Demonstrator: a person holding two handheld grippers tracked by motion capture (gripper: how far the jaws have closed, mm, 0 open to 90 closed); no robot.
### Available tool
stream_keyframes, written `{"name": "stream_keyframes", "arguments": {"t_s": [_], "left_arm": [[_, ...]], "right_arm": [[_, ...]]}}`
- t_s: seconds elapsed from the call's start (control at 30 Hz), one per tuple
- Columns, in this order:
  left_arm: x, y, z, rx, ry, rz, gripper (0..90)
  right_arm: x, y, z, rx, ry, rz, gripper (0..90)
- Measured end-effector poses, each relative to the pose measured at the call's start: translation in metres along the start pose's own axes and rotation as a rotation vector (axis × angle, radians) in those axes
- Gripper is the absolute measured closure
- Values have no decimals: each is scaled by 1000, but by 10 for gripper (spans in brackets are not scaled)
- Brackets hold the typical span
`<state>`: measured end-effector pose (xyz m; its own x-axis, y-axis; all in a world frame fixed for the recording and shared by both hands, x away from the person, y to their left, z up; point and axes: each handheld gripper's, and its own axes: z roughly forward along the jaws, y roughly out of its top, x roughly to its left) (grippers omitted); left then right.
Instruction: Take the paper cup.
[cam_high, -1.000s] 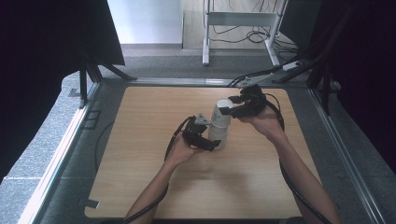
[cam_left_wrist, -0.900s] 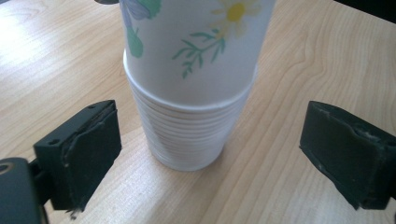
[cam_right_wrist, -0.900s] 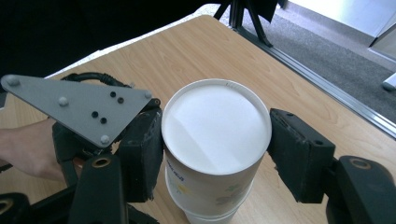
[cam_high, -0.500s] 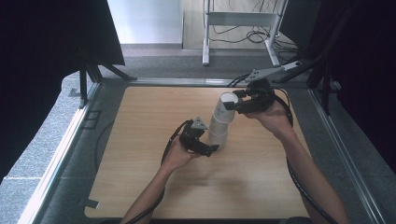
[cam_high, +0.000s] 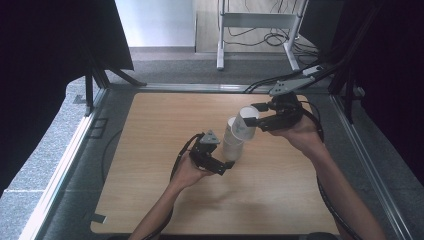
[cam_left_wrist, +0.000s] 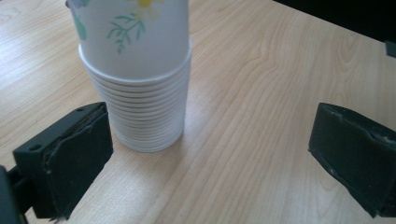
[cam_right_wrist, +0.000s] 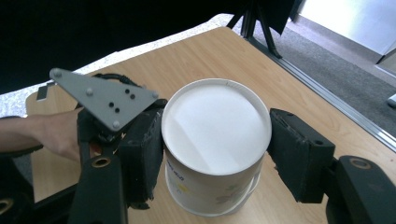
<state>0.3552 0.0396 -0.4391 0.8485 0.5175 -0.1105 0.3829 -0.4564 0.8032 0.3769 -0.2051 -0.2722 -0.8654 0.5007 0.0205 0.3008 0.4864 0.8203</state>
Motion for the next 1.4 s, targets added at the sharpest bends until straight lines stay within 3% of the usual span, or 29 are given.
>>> {"name": "stream_keyframes", "arguments": {"t_s": [0.33,0.7,0.83,1.1,1.4], "left_arm": [[-15,-6,-7,-38,-25,29,3],[-32,-14,-7,-85,-77,71,23],[-35,-19,-5,-105,-90,61,35],[-37,-29,4,-95,-102,64,63],[-37,-37,13,-93,-94,69,142]], "right_arm": [[16,-24,0,10,40,-12,378],[33,-54,18,40,87,-20,378],[38,-67,29,54,107,-15,378],[43,-81,46,62,138,-3,378],[48,-83,54,61,151,-10,377]]}}
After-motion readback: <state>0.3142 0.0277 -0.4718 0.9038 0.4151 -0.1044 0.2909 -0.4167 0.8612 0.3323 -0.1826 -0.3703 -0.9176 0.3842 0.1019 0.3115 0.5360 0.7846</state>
